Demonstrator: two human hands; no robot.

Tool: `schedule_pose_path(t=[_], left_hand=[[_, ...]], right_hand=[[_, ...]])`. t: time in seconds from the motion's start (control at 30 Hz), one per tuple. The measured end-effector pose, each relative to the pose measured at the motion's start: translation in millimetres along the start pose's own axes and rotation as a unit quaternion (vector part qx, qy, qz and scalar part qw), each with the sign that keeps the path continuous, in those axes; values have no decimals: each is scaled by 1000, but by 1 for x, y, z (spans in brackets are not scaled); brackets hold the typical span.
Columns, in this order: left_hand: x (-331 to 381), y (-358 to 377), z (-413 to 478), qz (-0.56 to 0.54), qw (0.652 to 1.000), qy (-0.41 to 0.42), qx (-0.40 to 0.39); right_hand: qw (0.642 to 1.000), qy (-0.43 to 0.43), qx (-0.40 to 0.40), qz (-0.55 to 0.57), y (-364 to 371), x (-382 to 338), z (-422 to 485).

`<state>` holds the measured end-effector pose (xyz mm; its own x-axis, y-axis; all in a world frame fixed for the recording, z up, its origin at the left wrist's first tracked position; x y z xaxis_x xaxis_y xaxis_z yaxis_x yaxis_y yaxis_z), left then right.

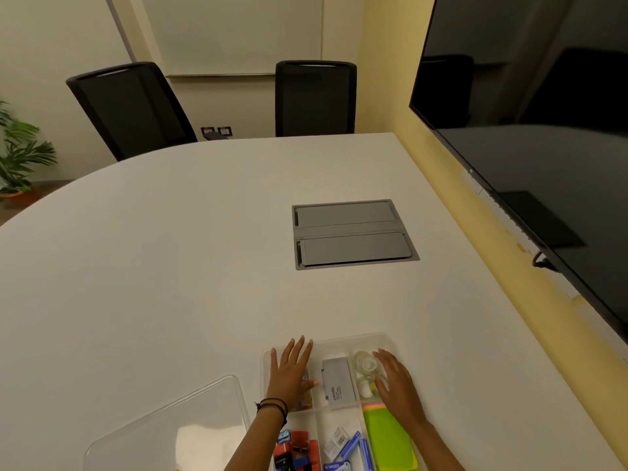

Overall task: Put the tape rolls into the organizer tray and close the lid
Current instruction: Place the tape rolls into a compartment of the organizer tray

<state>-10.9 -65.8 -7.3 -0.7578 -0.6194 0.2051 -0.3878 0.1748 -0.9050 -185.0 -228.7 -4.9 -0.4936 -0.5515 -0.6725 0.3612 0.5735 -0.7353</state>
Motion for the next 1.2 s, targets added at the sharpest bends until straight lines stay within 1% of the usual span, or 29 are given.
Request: schedule_pose_path(t=[0.23, 0.33, 0.4, 0.47, 0.57, 0.63, 0.8, 0.97, 1.07, 1.2], left_hand=[[-3, -1, 0, 39, 997, 22, -58], [-3, -1, -1, 44, 996, 26, -70], [-1, -1, -1, 40, 996, 26, -75], [-1, 0, -2, 35, 997, 23, -71], [-6, 4, -2, 36, 997, 26, -69], [-4, 5, 1, 40, 996, 29, -68], [-1, 2, 0, 39, 996, 25, -81], [-3, 1, 0, 32, 995, 30, -87], [-3, 3, 0, 37, 995, 23, -87], [-1, 2, 2, 43, 996, 15, -83]], right_hand=[[998, 1, -50, -43, -2, -5, 0], [995, 15, -61, -81, -1, -8, 2], [994, 35, -62, -83, 0, -8, 2], [994, 66, -53, -62, 1, -10, 2], [991, 129, -14, -12, 6, -13, 0], [988, 153, 9, 6, 7, -11, -1], [988, 154, 19, 28, 8, -8, -4], [987, 137, 57, 63, 7, -6, -17], [989, 135, 55, 36, 10, -8, -22], [988, 149, 8, -44, 15, -4, -21]])
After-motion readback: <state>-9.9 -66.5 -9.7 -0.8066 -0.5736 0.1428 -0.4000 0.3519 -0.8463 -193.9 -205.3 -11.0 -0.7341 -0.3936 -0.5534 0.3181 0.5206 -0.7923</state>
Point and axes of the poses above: each hand's wrist, its own z-axis towards the middle knuckle, its own y-axis out of the palm, x = y × z, the point moved 4 cm from there along z, towards the middle knuckle, and after that the axes turned 3 degrees about z, right-handed, at the moved point
